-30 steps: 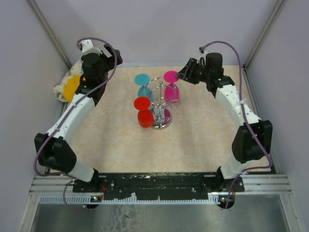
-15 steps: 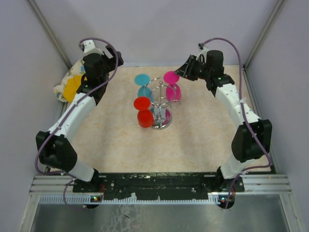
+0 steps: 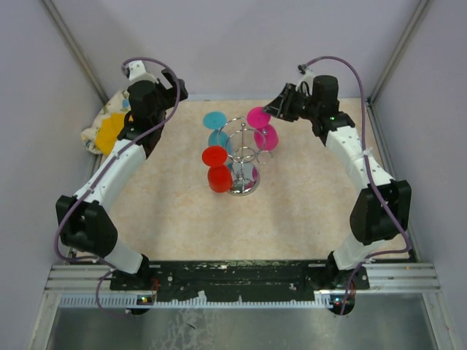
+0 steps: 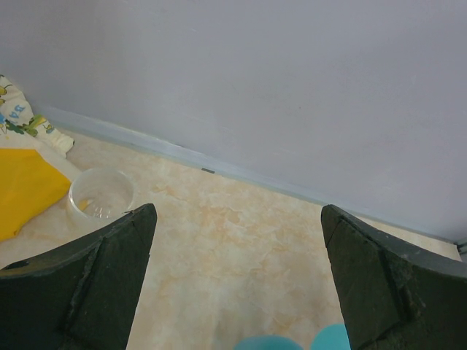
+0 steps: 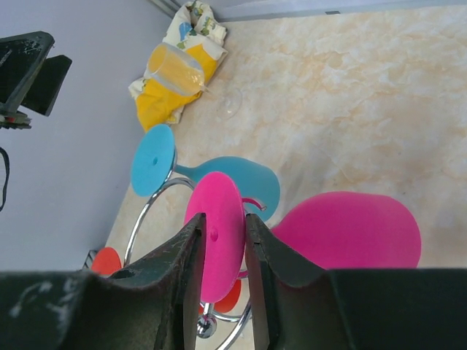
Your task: Take the wine glass off the wine glass rack
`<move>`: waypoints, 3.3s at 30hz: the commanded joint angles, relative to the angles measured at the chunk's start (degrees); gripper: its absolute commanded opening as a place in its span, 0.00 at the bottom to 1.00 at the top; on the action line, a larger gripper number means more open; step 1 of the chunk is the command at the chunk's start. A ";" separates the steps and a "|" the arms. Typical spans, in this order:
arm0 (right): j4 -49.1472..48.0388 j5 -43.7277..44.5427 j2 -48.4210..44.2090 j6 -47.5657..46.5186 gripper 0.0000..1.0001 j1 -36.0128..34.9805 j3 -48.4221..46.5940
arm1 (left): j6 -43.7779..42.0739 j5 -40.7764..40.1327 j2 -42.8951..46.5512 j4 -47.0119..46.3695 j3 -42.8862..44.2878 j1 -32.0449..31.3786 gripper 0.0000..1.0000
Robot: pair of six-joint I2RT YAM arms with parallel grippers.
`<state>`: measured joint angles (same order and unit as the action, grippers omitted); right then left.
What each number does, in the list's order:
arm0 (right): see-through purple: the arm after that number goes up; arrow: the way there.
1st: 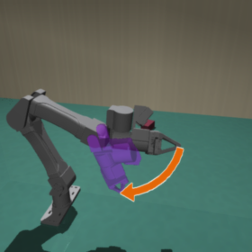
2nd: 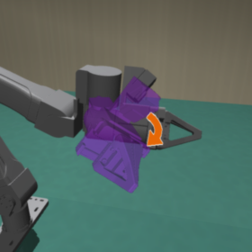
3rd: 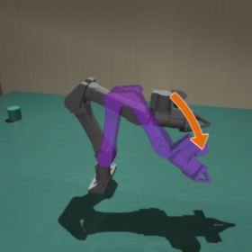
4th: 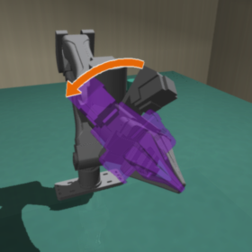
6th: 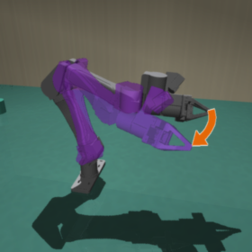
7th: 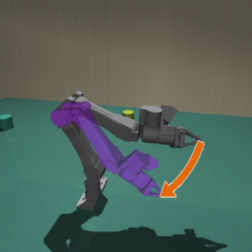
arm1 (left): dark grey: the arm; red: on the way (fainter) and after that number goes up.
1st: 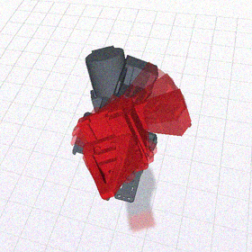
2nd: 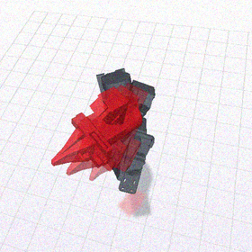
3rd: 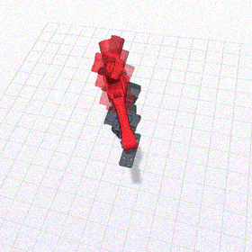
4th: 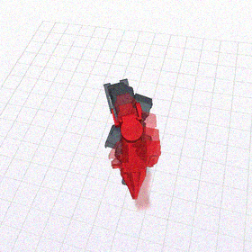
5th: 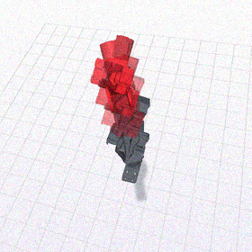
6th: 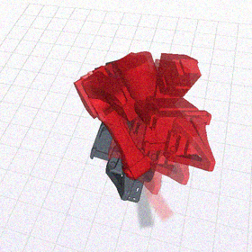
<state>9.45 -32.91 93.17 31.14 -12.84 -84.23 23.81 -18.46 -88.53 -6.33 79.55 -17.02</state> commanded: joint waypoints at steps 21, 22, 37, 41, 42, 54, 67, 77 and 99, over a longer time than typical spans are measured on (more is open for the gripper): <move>-1.46 -8.27 1.00 0.42 0.00 0.06 -2.71 | 0.82 0.70 0.41 0.19 1.31 -0.08 1.00; -2.09 -8.59 1.01 1.42 0.00 0.37 -2.59 | 0.53 0.59 0.52 0.41 1.50 -0.12 1.00; -16.78 -13.22 1.03 14.89 0.00 8.69 2.39 | 0.44 0.57 1.61 1.23 1.66 -0.12 1.00; -19.31 -13.16 0.99 15.76 0.00 10.32 2.81 | 0.44 0.63 1.74 1.59 1.98 -0.06 1.00; -19.72 -13.03 0.76 15.54 0.00 10.71 3.09 | 0.50 0.64 1.78 1.83 2.20 -0.07 1.00; 8.76 30.08 -18.37 -22.42 0.00 3.90 5.05 | 2.18 9.57 1.02 13.06 13.05 -0.12 1.00; 17.58 49.99 -15.00 -29.04 0.00 0.49 8.21 | 1.63 13.79 2.55 17.18 14.82 -0.12 1.00; 14.47 40.17 -33.11 -40.64 0.00 -17.61 11.59 | 3.16 23.70 -9.17 44.75 44.85 0.34 1.00; 19.11 38.31 -22.15 -51.92 0.00 -49.38 -3.74 | 22.16 64.54 -1.03 33.95 27.47 -3.44 1.00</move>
<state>30.92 5.89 70.67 -18.39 -61.34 -83.24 42.96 41.04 -95.55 32.62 105.89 -20.60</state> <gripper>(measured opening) 0.010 0.998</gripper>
